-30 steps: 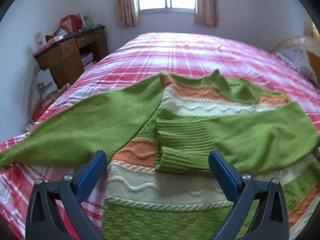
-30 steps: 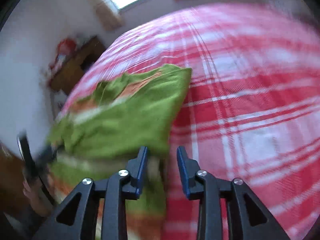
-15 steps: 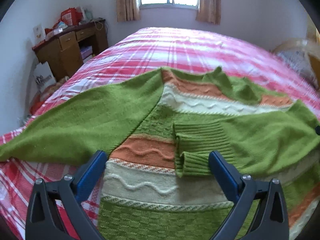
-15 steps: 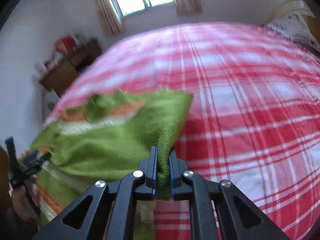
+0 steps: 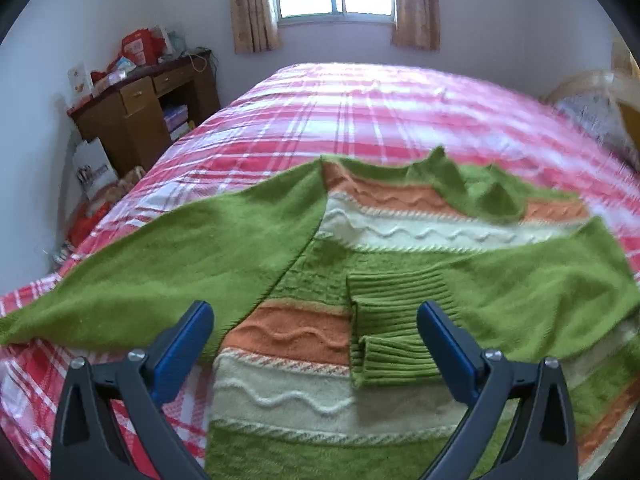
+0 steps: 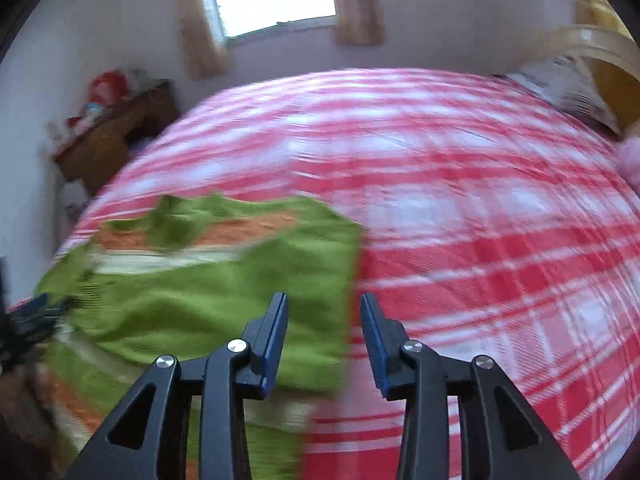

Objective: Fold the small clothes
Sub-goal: 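Open the right tool and press the folded sleeve flat on the body, then reach the left tool to the other sleeve cuff and grasp it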

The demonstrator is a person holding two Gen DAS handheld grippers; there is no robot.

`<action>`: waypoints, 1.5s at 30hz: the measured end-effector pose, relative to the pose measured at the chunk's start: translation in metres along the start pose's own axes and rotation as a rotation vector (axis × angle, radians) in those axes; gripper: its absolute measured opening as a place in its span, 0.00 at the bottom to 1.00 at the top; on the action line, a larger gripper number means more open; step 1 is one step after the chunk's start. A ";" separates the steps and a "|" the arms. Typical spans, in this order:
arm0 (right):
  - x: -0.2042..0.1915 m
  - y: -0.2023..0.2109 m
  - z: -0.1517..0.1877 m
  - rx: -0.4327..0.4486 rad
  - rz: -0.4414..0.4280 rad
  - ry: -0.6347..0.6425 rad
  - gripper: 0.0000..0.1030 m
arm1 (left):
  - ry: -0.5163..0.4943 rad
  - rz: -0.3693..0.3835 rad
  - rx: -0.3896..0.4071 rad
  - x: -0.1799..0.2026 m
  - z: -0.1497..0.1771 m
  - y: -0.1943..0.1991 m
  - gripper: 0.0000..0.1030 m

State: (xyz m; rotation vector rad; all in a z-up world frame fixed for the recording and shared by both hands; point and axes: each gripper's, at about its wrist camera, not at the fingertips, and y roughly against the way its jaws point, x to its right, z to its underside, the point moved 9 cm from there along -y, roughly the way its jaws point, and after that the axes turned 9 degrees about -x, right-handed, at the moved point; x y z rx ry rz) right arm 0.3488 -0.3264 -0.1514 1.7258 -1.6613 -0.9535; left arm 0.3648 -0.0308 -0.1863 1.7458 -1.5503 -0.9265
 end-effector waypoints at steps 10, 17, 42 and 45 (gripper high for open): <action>-0.068 -0.056 0.047 -0.210 0.040 0.104 0.38 | 0.024 -0.027 -0.042 -0.011 0.022 -0.005 1.00; -0.114 -0.047 0.017 -0.139 -0.032 0.140 0.38 | 0.162 -0.062 -0.067 -0.032 0.026 -0.011 1.00; -0.204 -0.077 0.054 -0.046 -0.040 0.330 0.44 | 0.344 0.071 0.003 -0.069 0.046 0.006 1.00; -0.206 -0.077 0.055 -0.037 -0.035 0.331 0.44 | 0.264 0.113 -0.026 -0.059 0.055 0.009 1.00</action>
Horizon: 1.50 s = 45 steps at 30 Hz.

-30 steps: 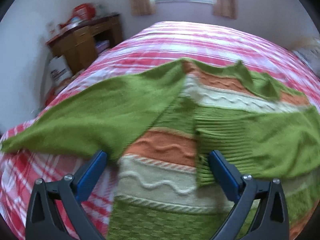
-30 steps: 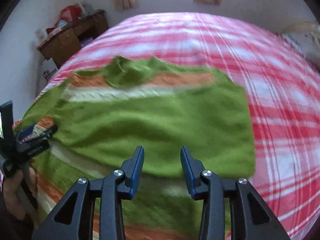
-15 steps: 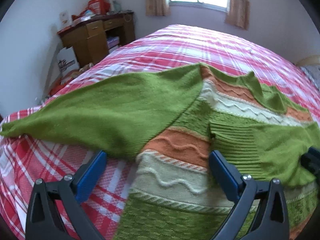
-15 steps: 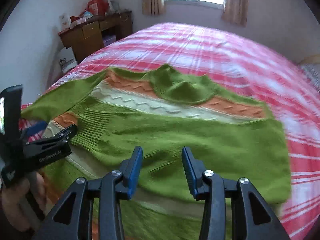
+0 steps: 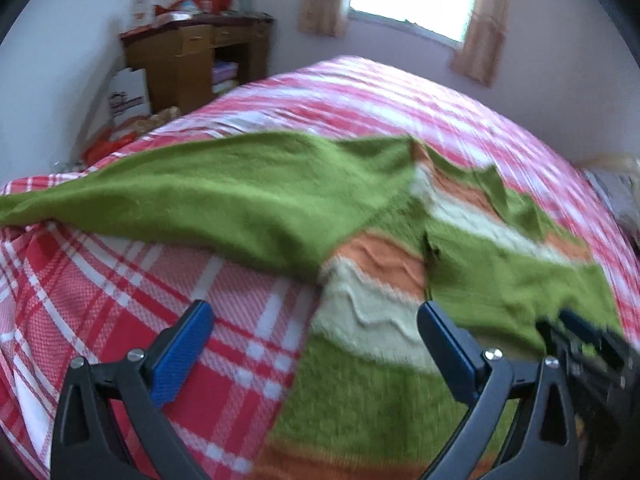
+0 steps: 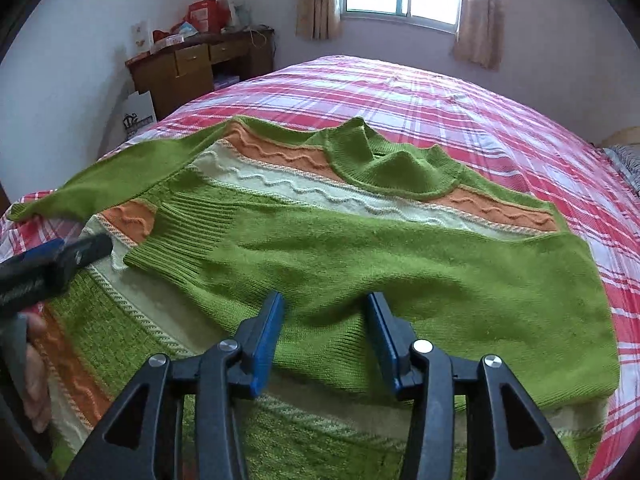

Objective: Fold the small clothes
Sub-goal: 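Reach the left tool to the other sleeve cuff and grasp it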

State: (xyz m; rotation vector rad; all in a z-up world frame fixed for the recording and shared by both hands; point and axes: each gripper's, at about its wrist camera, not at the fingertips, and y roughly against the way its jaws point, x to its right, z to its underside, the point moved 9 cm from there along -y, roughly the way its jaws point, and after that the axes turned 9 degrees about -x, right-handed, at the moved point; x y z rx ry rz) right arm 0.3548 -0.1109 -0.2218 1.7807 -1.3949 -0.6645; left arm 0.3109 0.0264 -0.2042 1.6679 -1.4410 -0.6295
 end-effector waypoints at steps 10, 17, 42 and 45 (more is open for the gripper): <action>0.001 0.002 -0.001 0.024 -0.068 -0.037 0.49 | -0.032 0.022 -0.009 -0.031 0.019 0.027 1.00; 0.000 0.003 -0.001 0.030 -0.091 -0.039 0.53 | 0.239 -0.027 0.009 -0.140 0.000 0.055 0.98; 0.001 0.008 0.001 0.048 -0.125 -0.051 0.57 | 0.707 0.102 0.004 -0.318 -0.039 0.041 0.71; 0.001 0.008 0.000 0.048 -0.126 -0.052 0.57 | 0.694 0.088 -0.001 -0.322 -0.039 0.037 0.71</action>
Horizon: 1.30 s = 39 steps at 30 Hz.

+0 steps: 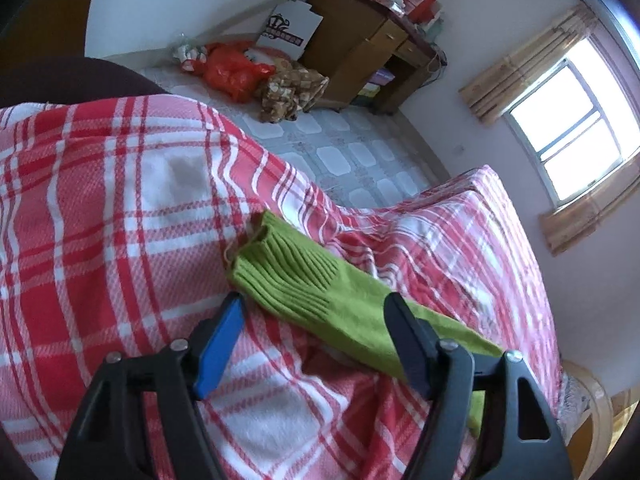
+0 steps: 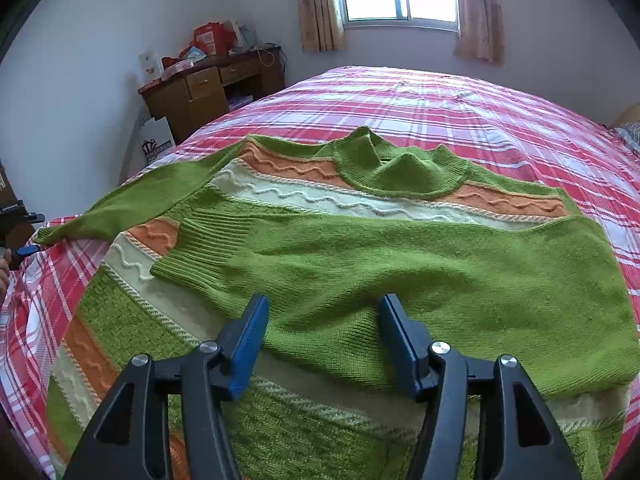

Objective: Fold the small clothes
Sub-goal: 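Reach the left tool to the other sleeve cuff and grasp it, then lift the cuff with the left tool and fold the sleeve across the body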

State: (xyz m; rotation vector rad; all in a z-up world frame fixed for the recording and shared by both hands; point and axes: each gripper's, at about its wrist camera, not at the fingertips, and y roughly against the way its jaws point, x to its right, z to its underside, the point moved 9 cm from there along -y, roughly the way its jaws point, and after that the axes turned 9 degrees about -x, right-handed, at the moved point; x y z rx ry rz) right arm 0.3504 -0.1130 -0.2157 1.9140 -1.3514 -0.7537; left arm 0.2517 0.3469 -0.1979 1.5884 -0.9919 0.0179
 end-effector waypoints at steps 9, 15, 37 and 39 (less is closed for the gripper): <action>0.000 0.000 0.000 0.000 0.001 0.000 0.58 | -0.053 -0.061 0.013 -0.007 -0.012 -0.009 0.05; 0.000 0.000 0.000 0.000 0.001 0.000 0.58 | -0.124 -0.041 0.071 0.007 -0.019 0.009 0.05; 0.003 0.004 0.000 0.016 -0.066 -0.042 0.65 | -0.348 0.254 0.170 0.176 0.012 0.100 0.05; 0.004 0.005 0.000 0.017 -0.075 -0.048 0.66 | -0.365 0.287 0.168 0.194 0.020 0.107 0.05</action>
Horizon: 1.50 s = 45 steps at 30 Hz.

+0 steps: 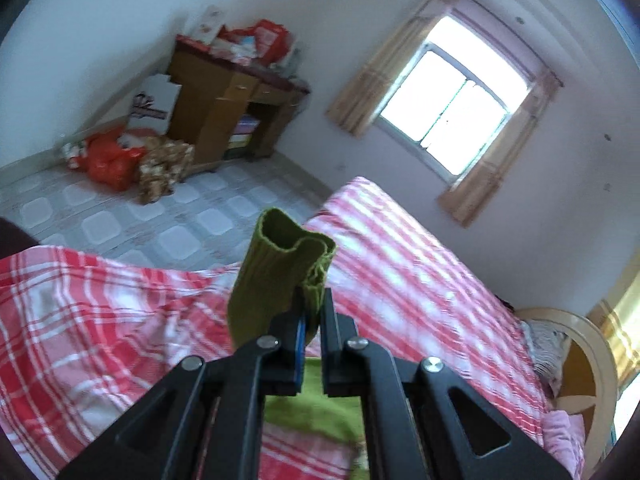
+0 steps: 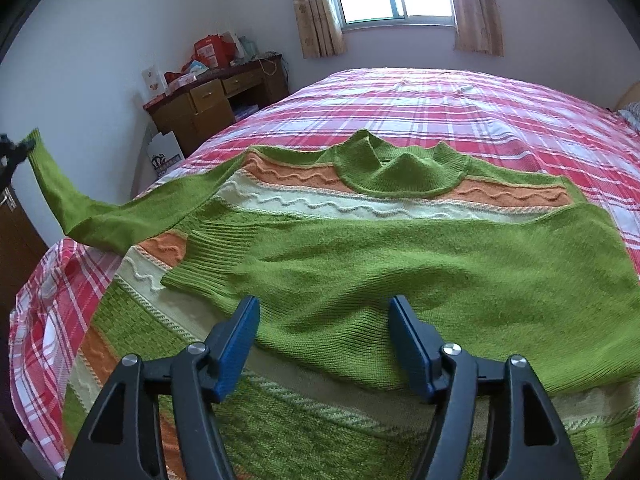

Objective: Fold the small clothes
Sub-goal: 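Lift the cuff with the left tool and fold the sleeve across the body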

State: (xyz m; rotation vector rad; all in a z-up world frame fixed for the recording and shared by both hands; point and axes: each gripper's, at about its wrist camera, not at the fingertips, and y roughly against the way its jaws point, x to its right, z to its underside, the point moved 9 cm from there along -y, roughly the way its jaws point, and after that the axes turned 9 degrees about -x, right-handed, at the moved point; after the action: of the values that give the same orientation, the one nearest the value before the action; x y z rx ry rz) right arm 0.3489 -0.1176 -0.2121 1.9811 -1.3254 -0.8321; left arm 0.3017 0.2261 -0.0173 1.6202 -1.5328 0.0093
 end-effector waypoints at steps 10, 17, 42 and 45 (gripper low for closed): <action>0.009 0.007 -0.002 0.036 -0.073 -0.071 0.66 | -0.088 0.141 -0.008 0.107 0.004 -0.009 0.05; 0.011 0.014 -0.004 0.075 -0.082 -0.087 0.66 | -0.169 0.209 -0.049 0.184 0.029 -0.028 0.05; 0.084 0.103 0.004 0.532 -0.121 -0.415 0.73 | -0.558 0.166 -0.301 0.306 0.238 -0.162 0.15; 0.084 0.101 0.004 0.522 -0.134 -0.416 0.73 | -0.592 0.138 -0.240 0.279 0.229 -0.136 0.67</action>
State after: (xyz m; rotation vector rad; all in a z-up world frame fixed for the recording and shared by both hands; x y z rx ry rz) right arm 0.3146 -0.2289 -0.1506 2.4027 -1.8061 -1.0892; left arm 0.3544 -0.1504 -0.0825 1.3849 -1.9953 -0.6037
